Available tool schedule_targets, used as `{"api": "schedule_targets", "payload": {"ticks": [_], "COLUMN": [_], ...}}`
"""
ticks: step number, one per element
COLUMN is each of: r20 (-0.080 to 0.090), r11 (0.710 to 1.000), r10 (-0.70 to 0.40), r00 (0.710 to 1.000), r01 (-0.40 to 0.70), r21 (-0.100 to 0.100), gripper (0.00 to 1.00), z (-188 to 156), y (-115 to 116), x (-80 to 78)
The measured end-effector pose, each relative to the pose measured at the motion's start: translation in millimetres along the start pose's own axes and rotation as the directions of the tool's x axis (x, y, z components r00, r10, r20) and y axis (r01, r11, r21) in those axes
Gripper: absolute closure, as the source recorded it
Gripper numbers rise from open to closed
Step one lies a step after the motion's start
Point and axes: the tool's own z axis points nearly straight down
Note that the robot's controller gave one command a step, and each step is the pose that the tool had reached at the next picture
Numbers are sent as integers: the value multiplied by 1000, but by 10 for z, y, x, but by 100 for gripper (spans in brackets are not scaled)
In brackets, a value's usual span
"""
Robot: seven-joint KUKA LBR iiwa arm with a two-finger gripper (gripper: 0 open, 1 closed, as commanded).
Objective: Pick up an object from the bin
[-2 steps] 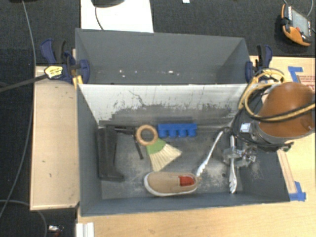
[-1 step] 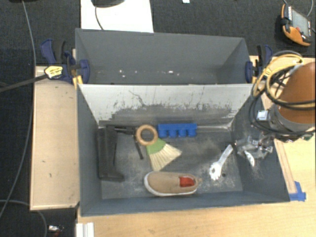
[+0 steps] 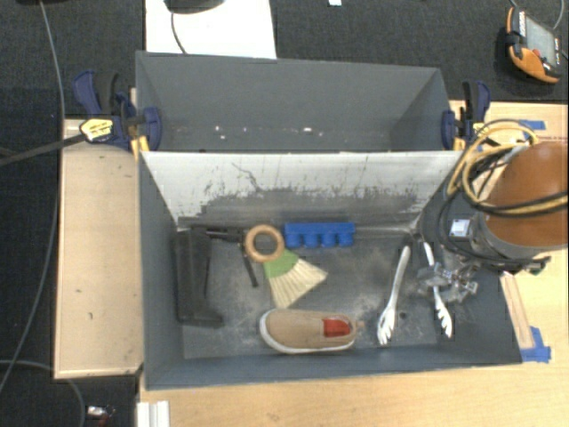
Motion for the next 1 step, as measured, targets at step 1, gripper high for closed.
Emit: {"api": "schedule_targets", "payload": {"ticks": [1], "r20": [4], "r11": [999], "r10": [42], "r00": [999], "r01": [-42], "r21": [8], "gripper": [100], "z": [-215], "y": [117], "x": [-381]}}
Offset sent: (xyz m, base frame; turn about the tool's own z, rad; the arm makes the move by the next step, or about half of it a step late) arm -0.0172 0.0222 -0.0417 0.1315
